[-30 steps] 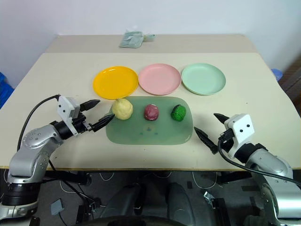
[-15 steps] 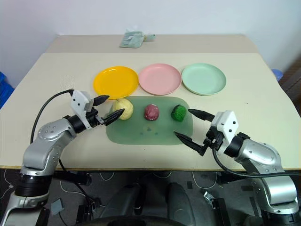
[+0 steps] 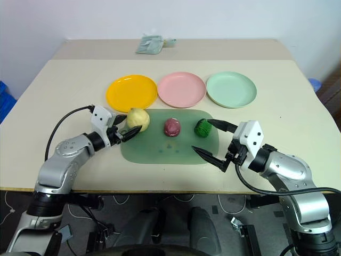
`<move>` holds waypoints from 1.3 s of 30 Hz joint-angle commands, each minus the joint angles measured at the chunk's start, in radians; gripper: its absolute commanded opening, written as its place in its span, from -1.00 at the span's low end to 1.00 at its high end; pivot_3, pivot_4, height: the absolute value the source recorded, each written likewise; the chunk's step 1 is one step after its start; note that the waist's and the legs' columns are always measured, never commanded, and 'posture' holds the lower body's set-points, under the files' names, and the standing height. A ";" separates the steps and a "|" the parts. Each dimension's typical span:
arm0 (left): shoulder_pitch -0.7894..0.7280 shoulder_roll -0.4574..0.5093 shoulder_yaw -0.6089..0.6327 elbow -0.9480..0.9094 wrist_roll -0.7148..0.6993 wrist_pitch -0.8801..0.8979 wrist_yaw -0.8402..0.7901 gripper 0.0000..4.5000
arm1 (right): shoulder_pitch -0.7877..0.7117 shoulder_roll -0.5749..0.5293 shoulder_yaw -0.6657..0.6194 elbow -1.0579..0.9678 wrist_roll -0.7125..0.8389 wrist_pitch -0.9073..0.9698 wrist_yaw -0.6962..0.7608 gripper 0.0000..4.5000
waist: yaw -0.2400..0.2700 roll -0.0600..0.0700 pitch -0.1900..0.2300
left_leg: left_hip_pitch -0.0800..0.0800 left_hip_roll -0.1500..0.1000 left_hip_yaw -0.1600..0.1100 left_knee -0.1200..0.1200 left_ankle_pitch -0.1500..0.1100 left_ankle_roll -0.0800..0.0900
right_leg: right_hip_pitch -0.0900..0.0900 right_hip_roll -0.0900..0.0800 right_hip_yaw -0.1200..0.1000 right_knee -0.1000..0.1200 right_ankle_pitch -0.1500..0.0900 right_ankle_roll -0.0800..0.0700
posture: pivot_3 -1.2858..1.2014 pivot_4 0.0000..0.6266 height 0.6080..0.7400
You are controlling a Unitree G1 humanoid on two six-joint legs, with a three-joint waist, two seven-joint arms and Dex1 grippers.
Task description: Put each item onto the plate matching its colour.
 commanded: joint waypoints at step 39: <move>-0.346 -0.144 -0.033 0.273 0.041 -0.136 -0.042 0.97 | -0.041 -0.009 0.005 -0.040 -0.032 0.022 -0.121 1.00 | 0.022 -0.001 0.000 | -0.001 0.000 0.000 0.003 0.001 0.000 | -0.001 0.001 0.000 0.001 0.004 0.002 | 0.03 -0.52 1.00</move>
